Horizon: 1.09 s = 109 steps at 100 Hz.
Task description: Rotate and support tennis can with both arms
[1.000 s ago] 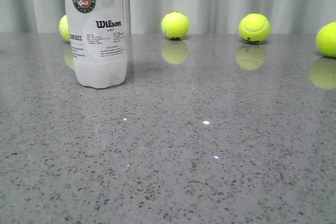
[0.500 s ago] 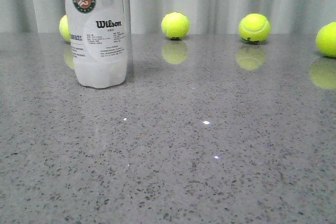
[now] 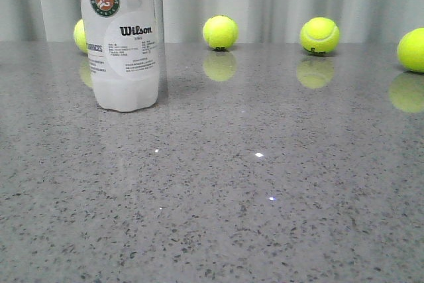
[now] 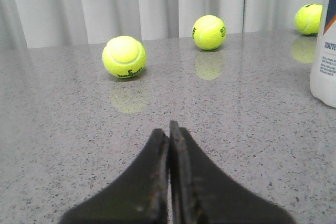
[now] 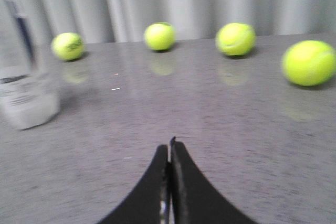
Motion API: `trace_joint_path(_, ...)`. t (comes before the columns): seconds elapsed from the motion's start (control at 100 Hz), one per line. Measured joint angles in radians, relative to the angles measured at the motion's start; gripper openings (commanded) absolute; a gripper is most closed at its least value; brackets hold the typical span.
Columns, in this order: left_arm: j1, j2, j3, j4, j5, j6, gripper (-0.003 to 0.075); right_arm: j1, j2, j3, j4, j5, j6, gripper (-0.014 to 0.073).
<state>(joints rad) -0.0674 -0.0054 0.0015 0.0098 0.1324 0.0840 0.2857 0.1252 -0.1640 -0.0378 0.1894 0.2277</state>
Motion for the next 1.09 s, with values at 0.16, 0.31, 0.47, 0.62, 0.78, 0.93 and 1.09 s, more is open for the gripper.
trace_joint_path(0.16, 0.0, 0.0, 0.0, 0.0, 0.0, 0.0, -0.0018, -0.18, -0.016, 0.126, -0.082, -0.103, 0.0, -0.006)
trace_joint_path(0.31, 0.0, 0.0, 0.0, 0.0, 0.0, -0.001, -0.0018, -0.304, -0.103, 0.189, -0.089, -0.132, 0.0, -0.006)
trace_joint_path(0.47, 0.0, 0.0, 0.0, 0.0, 0.0, -0.001, -0.0018, -0.338, -0.135, 0.189, -0.065, -0.132, -0.048, -0.006)
trace_joint_path(0.62, 0.0, 0.0, 0.0, 0.0, 0.0, -0.001, -0.0018, -0.341, -0.135, 0.189, -0.033, -0.13, -0.094, -0.006)
trace_joint_path(0.78, 0.0, 0.0, 0.0, 0.0, 0.0, -0.001, -0.0018, -0.341, -0.135, 0.189, -0.027, -0.128, -0.103, -0.006)
trace_joint_path(0.93, 0.0, 0.0, 0.0, 0.0, 0.0, -0.001, -0.0018, -0.341, -0.135, 0.189, -0.026, -0.128, -0.105, -0.006)
trace_joint_path(1.09, 0.0, 0.0, 0.0, 0.0, 0.0, -0.001, -0.0018, -0.341, -0.135, 0.189, -0.025, -0.126, -0.105, -0.006)
